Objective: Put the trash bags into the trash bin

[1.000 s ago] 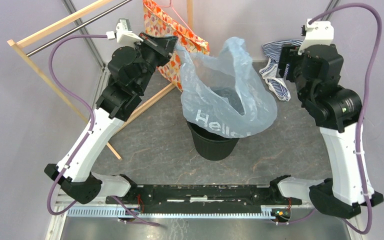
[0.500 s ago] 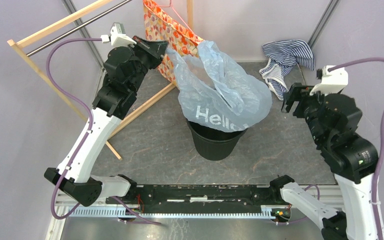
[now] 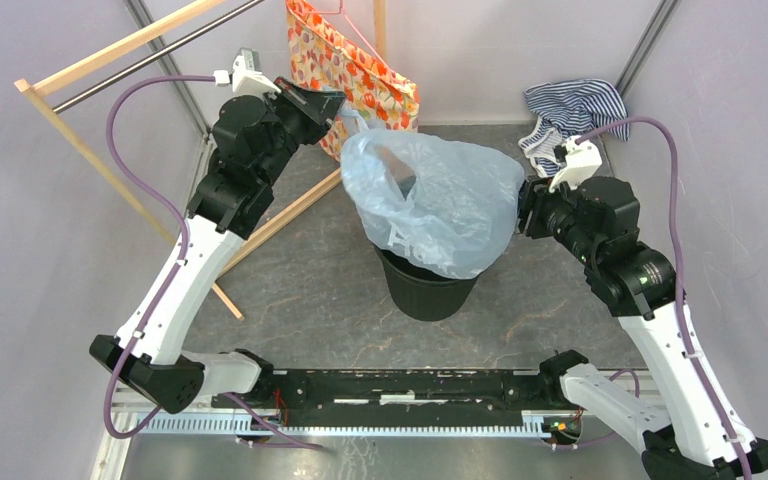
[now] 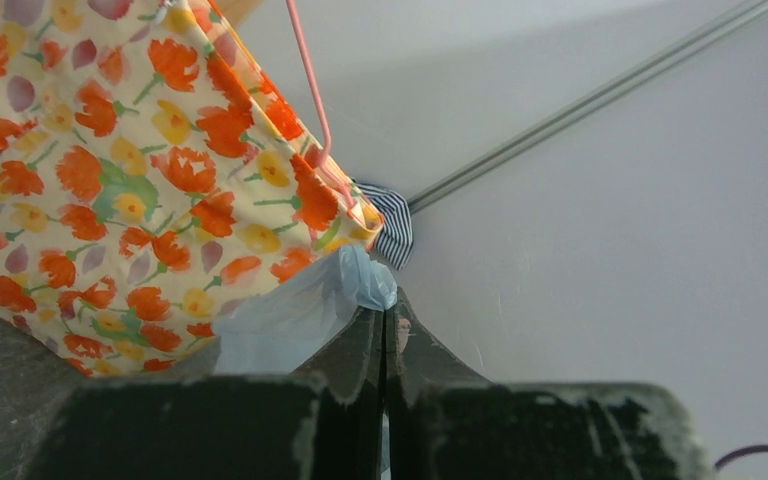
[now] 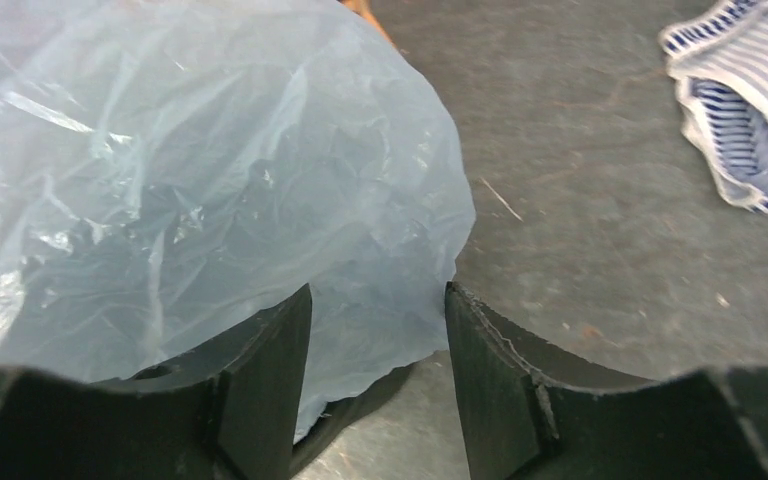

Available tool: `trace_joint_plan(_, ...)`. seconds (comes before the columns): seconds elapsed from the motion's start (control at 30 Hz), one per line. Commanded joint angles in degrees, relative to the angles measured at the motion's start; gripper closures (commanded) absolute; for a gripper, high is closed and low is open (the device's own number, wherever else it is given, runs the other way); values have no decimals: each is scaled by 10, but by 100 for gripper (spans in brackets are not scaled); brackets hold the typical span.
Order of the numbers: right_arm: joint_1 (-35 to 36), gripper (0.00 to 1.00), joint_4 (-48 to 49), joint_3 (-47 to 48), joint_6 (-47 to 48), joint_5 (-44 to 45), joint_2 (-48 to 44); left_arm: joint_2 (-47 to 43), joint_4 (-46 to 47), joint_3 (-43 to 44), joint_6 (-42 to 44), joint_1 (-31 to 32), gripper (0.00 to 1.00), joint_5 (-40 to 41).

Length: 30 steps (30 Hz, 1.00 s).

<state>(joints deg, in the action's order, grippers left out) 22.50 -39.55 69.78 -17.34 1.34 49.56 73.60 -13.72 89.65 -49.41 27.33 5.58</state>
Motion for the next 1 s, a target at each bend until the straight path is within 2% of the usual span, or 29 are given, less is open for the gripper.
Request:
trace_joint_plan(0.0,12,46,75,-7,-26,-92,11,-2,-1,30,2,-4,98,-44)
trace_joint_plan(0.17,82,53,98,-16,-43,-63,30,3,0,36,4,-4,98,-53)
trace_joint_plan(0.33,172,55,72,-21,-42,45,66,11,0,43,3,-4,98,-75)
trace_joint_plan(0.47,195,55,30,-27,-36,114,94,14,0,42,2,-3,98,-80)
trace_joint_plan(0.67,198,46,-10,14,-23,175,69,16,-10,42,7,-4,98,-64)
trace_joint_plan(0.97,197,34,-42,50,-10,184,40,30,-26,41,7,-4,98,-34)
